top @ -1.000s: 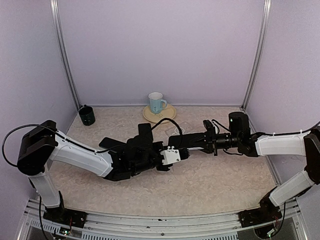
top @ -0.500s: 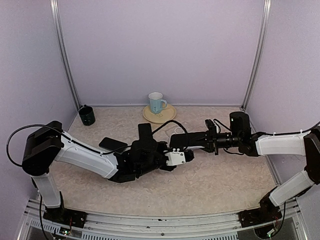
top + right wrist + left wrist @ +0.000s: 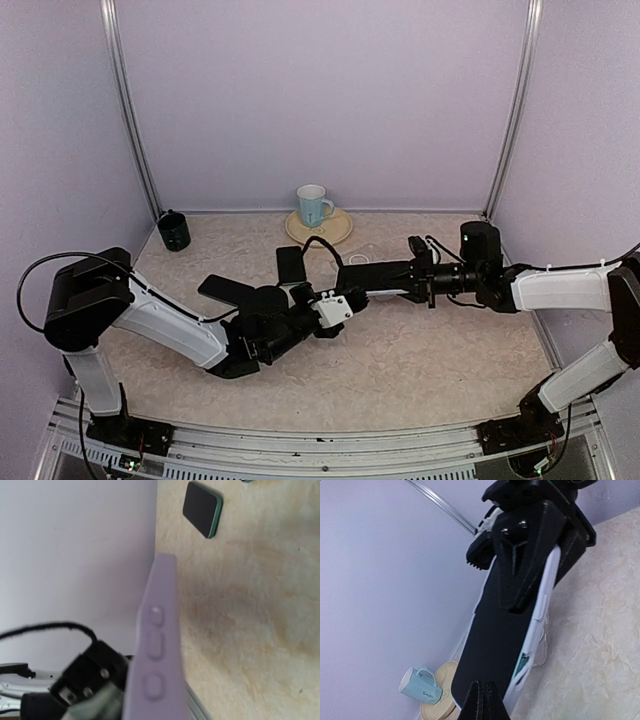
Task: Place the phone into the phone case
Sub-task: Adjust the phone with the phone case.
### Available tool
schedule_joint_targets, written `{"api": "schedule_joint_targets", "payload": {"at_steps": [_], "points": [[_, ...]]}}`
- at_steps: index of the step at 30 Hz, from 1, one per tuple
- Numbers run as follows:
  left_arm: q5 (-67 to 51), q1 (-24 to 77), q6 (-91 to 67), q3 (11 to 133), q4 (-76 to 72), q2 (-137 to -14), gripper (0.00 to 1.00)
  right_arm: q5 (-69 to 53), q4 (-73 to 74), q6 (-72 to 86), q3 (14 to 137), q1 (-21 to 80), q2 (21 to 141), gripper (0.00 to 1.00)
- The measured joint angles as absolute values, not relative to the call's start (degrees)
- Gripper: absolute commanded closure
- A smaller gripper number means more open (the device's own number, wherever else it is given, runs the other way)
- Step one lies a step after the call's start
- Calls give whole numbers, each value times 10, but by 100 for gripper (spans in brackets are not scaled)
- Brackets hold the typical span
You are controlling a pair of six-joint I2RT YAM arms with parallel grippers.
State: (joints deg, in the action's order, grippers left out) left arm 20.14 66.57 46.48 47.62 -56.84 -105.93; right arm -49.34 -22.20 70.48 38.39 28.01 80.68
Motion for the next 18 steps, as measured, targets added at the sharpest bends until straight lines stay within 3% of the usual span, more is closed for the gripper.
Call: {"api": "schedule_joint_targets", "payload": {"at_steps": [5, 8, 18], "points": [[215, 660, 436, 468, -619, -1059, 96, -500, -222, 707, 384, 280, 807, 95], [216, 660, 422, 463, -630, -1059, 79, -500, -222, 705, 384, 280, 807, 94], [199, 613, 220, 457, -574, -994, 5, -486, -181, 596, 388, 280, 807, 96]]}}
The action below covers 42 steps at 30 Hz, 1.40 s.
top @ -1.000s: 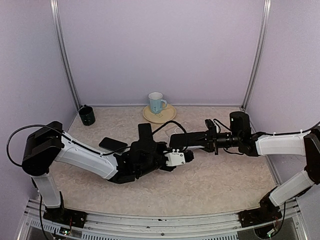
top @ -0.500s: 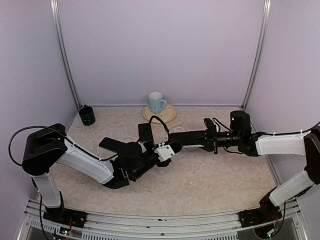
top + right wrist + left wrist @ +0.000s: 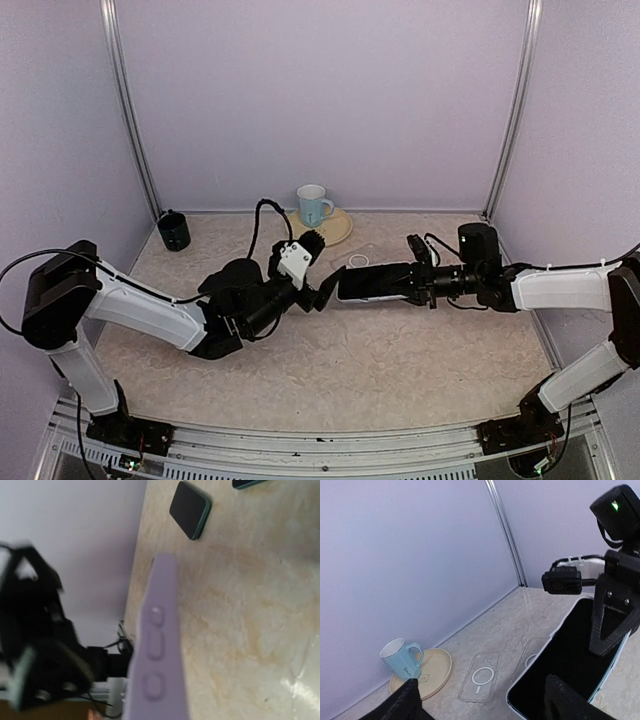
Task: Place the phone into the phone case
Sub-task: Adjust the phone with the phone case, then pass from the right arm to the left
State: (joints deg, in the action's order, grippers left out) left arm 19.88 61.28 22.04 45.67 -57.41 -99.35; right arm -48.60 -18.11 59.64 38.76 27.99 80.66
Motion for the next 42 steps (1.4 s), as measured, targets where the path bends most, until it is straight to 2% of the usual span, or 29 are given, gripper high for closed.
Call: {"api": "schedule_joint_targets", "payload": {"at_steps": [1, 7, 21, 33, 36, 42], "points": [[196, 606, 194, 456, -568, -983, 2, -487, -179, 581, 388, 280, 807, 97], [151, 579, 41, 450, -532, -934, 1, -500, -184, 524, 387, 280, 811, 97], [-100, 480, -225, 422, -521, -929, 1, -538, -218, 412, 362, 280, 760, 97], [-264, 476, -328, 460, -593, -1015, 14, -557, -219, 341, 353, 284, 710, 96], [-286, 476, -341, 467, -606, -1018, 23, -557, -210, 327, 353, 286, 707, 96], [-316, 477, -347, 492, -611, -1022, 61, -556, -192, 307, 353, 294, 707, 96]]}}
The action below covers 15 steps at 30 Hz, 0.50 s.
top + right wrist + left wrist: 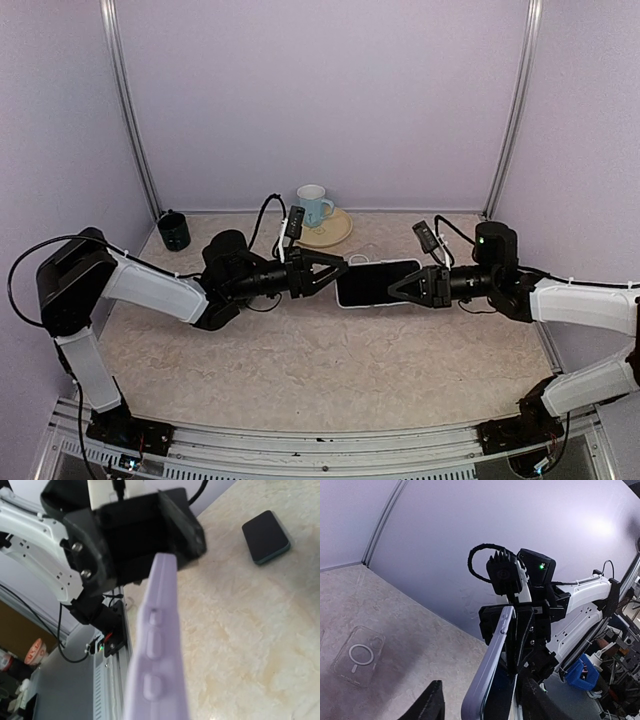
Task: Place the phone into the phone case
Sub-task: Pass from the right arm to the left
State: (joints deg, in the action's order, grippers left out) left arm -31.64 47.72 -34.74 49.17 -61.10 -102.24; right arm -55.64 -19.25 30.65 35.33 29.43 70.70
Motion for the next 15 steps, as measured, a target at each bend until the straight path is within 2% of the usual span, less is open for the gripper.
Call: {"api": "schedule_joint_targets", "payload": {"at_steps": [4, 7, 11, 13, 15], "points": [[-332, 479, -349, 508, -610, -1034, 78, -555, -182, 295, 353, 300, 707, 96], [-343, 480, -350, 517, -602, -1044, 81, -555, -171, 287, 354, 303, 707, 96], [-364, 480, -343, 528, -585, -1051, 55, -553, -160, 280, 354, 305, 707, 96], [-380, 483, -339, 537, -575, -1053, 49, -553, -157, 277, 354, 306, 707, 96], [-394, 485, -333, 545, -564, -1053, 48, -553, -155, 276, 357, 307, 707, 96]]}}
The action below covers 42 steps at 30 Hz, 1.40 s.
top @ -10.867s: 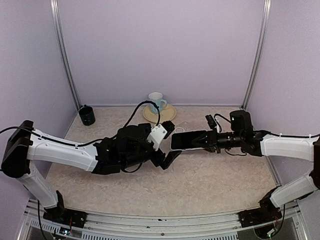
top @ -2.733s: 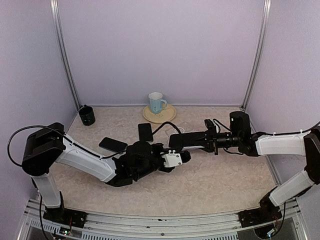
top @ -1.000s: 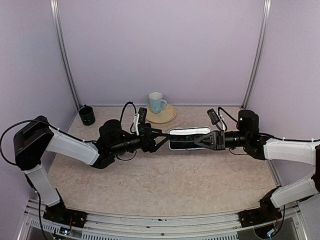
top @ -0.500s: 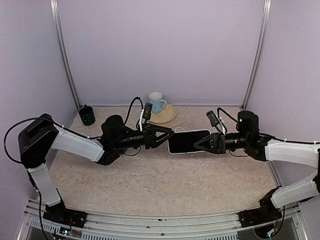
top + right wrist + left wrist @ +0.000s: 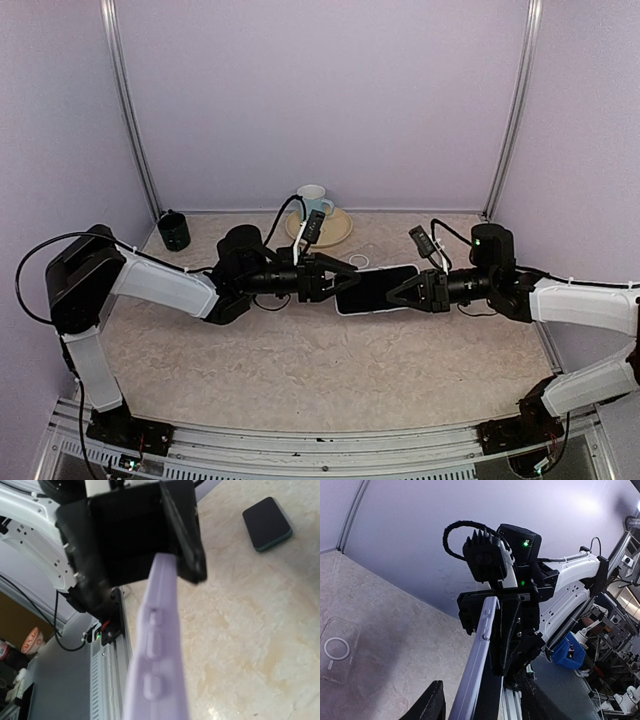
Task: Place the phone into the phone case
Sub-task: Pass from the right arm to the left
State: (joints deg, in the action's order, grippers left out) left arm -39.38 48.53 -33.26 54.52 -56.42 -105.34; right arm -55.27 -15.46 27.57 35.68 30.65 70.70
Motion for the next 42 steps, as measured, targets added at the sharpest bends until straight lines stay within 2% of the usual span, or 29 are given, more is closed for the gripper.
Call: {"api": "schedule_joint_targets", "payload": {"at_steps": [3, 9, 16, 19, 22, 25, 32, 37, 42], "points": [[-419, 488, -316, 569, -528, -1055, 52, -553, -148, 270, 362, 307, 708, 96], [-453, 487, -270, 616, -449, -1057, 72, -557, -140, 262, 371, 316, 715, 96], [-481, 488, -219, 649, -364, -1060, 82, -561, -123, 254, 380, 324, 718, 96], [-497, 488, -200, 661, -339, -1063, 100, -562, -109, 249, 385, 324, 718, 96], [-509, 487, -202, 668, -318, -1063, 100, -561, -103, 223, 387, 324, 721, 94], [-510, 485, -200, 669, -312, -1063, 100, -561, -99, 219, 392, 324, 728, 83], [-485, 494, -210, 634, -356, -1063, 100, -537, -90, 244, 415, 325, 730, 29], [-435, 495, -254, 560, -443, -1061, 100, -512, -91, 263, 423, 325, 726, 17], [-366, 495, -293, 492, -540, -1041, 100, -491, -93, 283, 423, 325, 725, 14]]}}
